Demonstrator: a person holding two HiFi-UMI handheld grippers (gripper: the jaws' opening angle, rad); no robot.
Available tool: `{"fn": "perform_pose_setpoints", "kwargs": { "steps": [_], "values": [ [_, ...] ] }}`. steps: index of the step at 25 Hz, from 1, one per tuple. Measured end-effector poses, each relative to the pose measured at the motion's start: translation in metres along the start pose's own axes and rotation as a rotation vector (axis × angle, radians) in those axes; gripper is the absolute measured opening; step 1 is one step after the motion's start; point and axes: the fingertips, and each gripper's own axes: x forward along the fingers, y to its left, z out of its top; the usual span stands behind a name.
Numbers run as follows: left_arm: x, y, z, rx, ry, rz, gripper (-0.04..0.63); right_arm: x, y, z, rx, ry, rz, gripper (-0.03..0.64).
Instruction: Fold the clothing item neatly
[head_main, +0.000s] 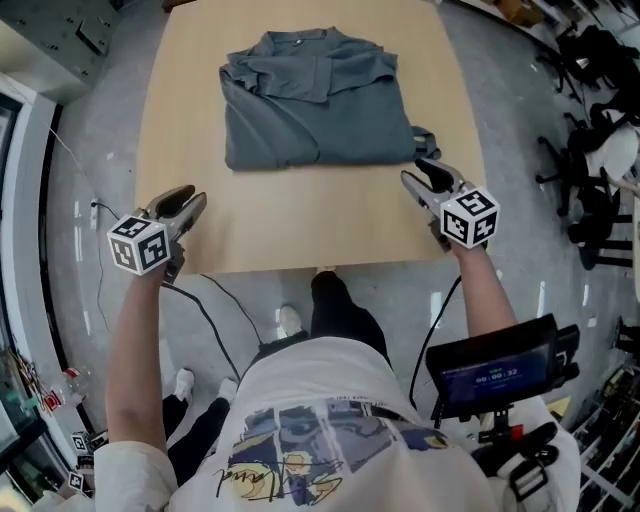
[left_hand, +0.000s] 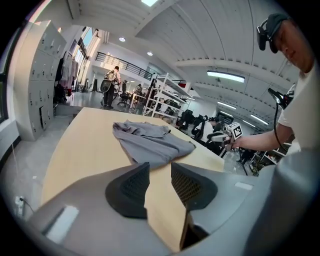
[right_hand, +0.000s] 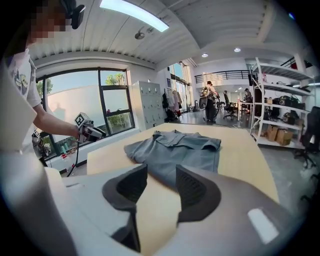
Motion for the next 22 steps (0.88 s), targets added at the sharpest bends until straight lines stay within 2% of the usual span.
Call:
{"fn": "perform_pose_setpoints", "kwargs": {
  "steps": [4, 7, 12, 16, 22],
  "values": [
    [-0.036, -0.049, -0.009, 0.056, -0.039, -0.02, 0.138, -0.027, 0.06, -0.005, -0.022, -0.002, 0.018, 0.169],
    [-0.058, -0.084, -0.022, 0.068, -0.071, -0.048, 0.132, -0.044, 0.102, -0.013, -0.028, -0.007, 0.028, 0.169],
    [-0.087, -0.14, -0.051, 0.084, -0.069, -0.087, 0.13, -0.083, 0.166, -0.032, -0.011, -0.019, 0.025, 0.169],
    [-0.11, -0.181, -0.063, 0.096, -0.071, -0.087, 0.129, -0.111, 0.202, -0.041, -0.023, -0.028, 0.02, 0.163],
    [-0.117, -0.245, -0.102, 0.119, -0.031, -0.099, 0.129, -0.148, 0.247, -0.064, -0.035, -0.042, 0.087, 0.156]
  ]
}}
